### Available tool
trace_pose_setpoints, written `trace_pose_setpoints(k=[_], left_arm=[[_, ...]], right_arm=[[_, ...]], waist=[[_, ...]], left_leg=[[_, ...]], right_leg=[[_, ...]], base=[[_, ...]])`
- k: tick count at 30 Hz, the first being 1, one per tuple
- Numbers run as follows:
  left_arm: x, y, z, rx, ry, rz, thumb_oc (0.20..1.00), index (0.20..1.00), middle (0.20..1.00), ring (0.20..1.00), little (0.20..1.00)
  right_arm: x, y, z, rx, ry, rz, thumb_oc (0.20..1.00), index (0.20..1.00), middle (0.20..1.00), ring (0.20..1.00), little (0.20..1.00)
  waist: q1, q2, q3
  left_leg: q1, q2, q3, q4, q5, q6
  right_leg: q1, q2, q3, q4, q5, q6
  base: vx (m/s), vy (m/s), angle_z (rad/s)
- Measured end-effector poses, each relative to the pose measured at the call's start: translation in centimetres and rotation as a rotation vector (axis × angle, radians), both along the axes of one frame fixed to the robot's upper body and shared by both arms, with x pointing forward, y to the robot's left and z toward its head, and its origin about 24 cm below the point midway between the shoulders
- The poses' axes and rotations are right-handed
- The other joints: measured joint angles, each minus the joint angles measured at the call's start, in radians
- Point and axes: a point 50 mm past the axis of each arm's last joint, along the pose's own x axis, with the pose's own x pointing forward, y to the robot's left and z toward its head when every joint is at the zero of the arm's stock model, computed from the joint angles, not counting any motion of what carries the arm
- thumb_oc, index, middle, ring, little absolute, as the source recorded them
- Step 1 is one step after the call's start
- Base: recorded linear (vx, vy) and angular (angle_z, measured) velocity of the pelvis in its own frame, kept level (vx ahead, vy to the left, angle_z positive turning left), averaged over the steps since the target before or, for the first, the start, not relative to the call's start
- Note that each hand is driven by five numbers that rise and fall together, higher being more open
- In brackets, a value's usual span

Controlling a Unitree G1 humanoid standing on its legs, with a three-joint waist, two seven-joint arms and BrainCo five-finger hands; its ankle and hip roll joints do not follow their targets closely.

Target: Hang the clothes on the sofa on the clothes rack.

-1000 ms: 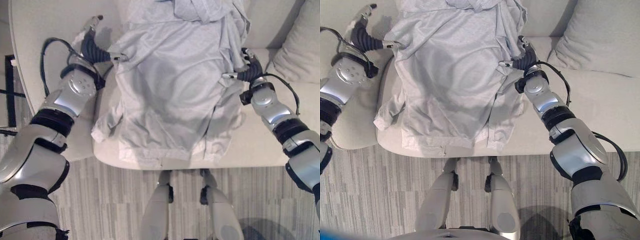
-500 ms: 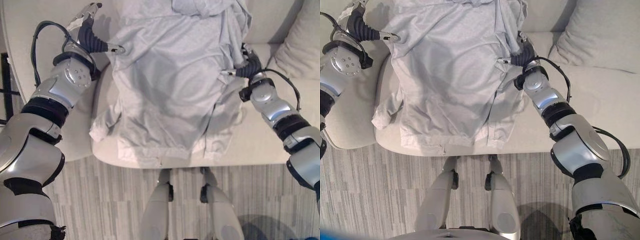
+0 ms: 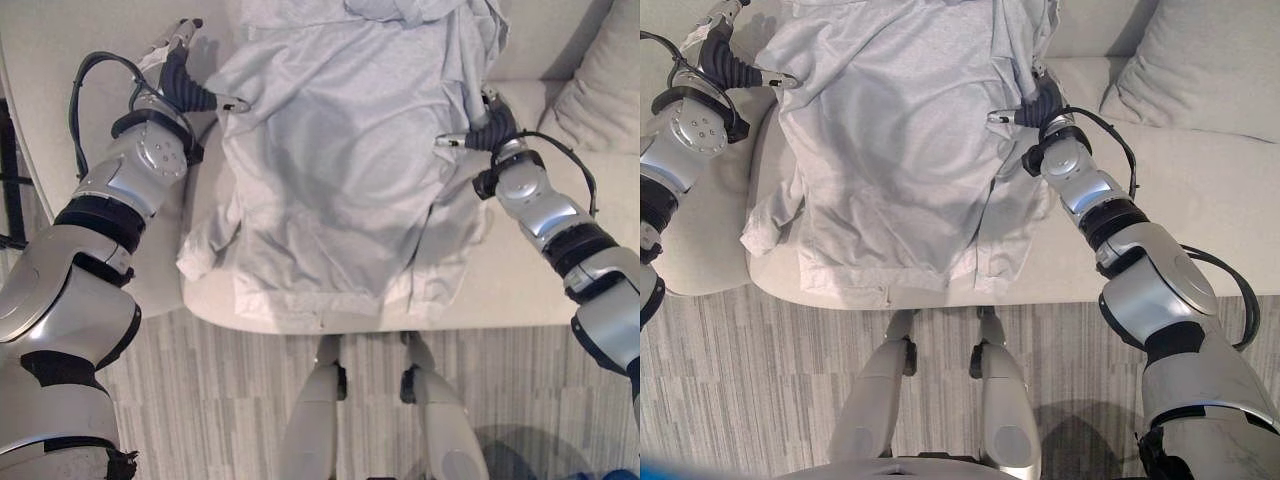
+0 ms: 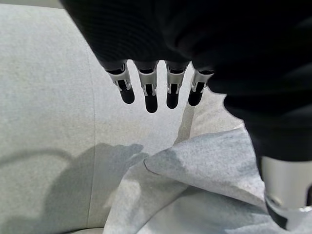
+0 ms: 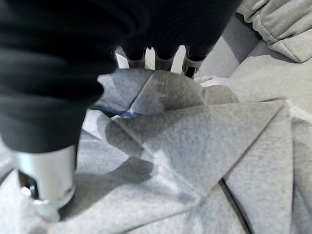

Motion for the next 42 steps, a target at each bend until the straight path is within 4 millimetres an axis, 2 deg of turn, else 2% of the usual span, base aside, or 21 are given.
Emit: trace_pose_setpoints(k=[2, 4, 6, 11, 18, 33, 34, 35, 36, 42], left_arm=[[0.5, 0.0, -1.6, -0.05, 0.046, 0.022, 1.0, 1.0, 1.0, 1.0, 1.0], [0.7, -0.6, -2.0, -0.049, 0.056, 0.004, 1.0, 1.0, 1.0, 1.0, 1.0], [0.8, -0.8, -2.2, -0.042, 0.063, 0.001, 1.0, 1.0, 1.0, 1.0, 1.0], [0.8, -1.0, -2.0, -0.05, 0.061, 0.001, 1.0, 1.0, 1.0, 1.0, 1.0], [1.3, -2.4, -2.4, -0.083, 0.062, -0.032, 1.0, 1.0, 1.0, 1.0, 1.0], [1.2, -2.4, -2.0, -0.086, 0.035, -0.022, 1.0, 1.0, 1.0, 1.0, 1.0], [1.2, -2.3, -2.0, -0.087, 0.024, -0.017, 1.0, 1.0, 1.0, 1.0, 1.0], [1.1, -2.3, -1.9, -0.086, 0.014, -0.012, 1.0, 1.0, 1.0, 1.0, 1.0], [1.1, -2.3, -1.9, -0.084, 0.006, -0.008, 0.206, 0.206, 0.206, 0.206, 0.206], [1.0, -2.0, -1.5, -0.097, -0.055, 0.028, 0.2, 0.2, 0.2, 0.2, 0.2]], right_arm=[[0.1, 1.4, 1.2, 0.01, -0.042, 0.03, 1.0, 1.0, 1.0, 1.0, 1.0], [0.0, 1.7, 2.6, 0.013, -0.081, 0.03, 1.0, 1.0, 1.0, 1.0, 1.0], [0.0, 1.8, 2.9, 0.014, -0.092, 0.028, 1.0, 1.0, 1.0, 1.0, 1.0], [0.0, 2.0, 2.7, -0.004, -0.088, 0.033, 1.0, 1.0, 1.0, 1.0, 1.0], [0.0, 2.1, 2.7, -0.002, -0.092, 0.034, 1.0, 1.0, 1.0, 1.0, 1.0], [-0.2, 2.6, 2.9, 0.0, -0.117, 0.041, 1.0, 1.0, 1.0, 1.0, 1.0], [-0.2, 2.6, 3.0, 0.0, -0.119, 0.04, 0.824, 0.824, 0.824, 0.824, 0.824], [-0.2, 2.6, 3.0, 0.0, -0.12, 0.039, 0.824, 0.824, 0.824, 0.824, 0.824], [-0.2, 2.6, 3.0, 0.003, -0.126, 0.033, 0.2, 0.2, 0.2, 0.2, 0.2], [-0.3, 2.8, 3.2, 0.002, -0.152, 0.031, 0.2, 0.2, 0.2, 0.2, 0.2]], waist=[[-0.009, 0.0, 0.0], [-0.016, -0.001, 0.0], [-0.018, -0.001, 0.0], [-0.026, -0.001, 0.0], [-0.026, -0.002, 0.001], [-0.028, -0.005, 0.003], [-0.028, -0.005, 0.003], [-0.029, -0.005, 0.003], [-0.029, -0.005, 0.003], [-0.035, -0.006, 0.003]], left_leg=[[-0.014, 0.001, 0.0, 0.0, 0.001, 0.001], [-0.037, 0.003, 0.0, 0.0, 0.007, 0.002], [-0.045, 0.001, 0.002, 0.0, 0.008, 0.003], [-0.045, 0.003, 0.002, 0.0, 0.008, 0.003], [-0.045, 0.002, 0.003, 0.0, 0.01, 0.006], [-0.045, 0.001, 0.005, 0.0, 0.012, 0.008], [-0.045, 0.001, 0.005, 0.0, 0.012, 0.008], [-0.046, 0.001, 0.004, 0.0, 0.012, 0.008], [-0.047, 0.001, 0.004, 0.0, 0.012, 0.008], [-0.047, 0.001, 0.002, 0.0, 0.012, 0.008]], right_leg=[[-0.013, -0.001, 0.001, 0.0, 0.002, 0.0], [-0.037, -0.001, 0.0, 0.0, 0.008, 0.001], [-0.045, -0.002, 0.002, 0.0, 0.009, 0.001], [-0.047, -0.002, 0.003, 0.0, 0.01, 0.0], [-0.046, -0.001, 0.004, 0.0, 0.015, -0.001], [-0.047, 0.0, 0.01, 0.0, 0.018, 0.0], [-0.047, 0.0, 0.01, 0.0, 0.018, 0.0], [-0.048, 0.0, 0.01, 0.0, 0.018, 0.0], [-0.048, 0.0, 0.009, 0.0, 0.018, 0.0], [-0.048, 0.002, 0.007, 0.0, 0.018, 0.0]], base=[[0.0, 0.0, 0.0], [0.0, 0.004, 0.02], [0.0, 0.0, 0.0], [0.0, 0.0, 0.0], [0.0, 0.0, 0.0], [0.0, 0.0, 0.0], [0.0, 0.0, 0.0], [0.0, 0.0, 0.0], [0.0, 0.0, 0.0], [0.0, 0.0, 0.0]])
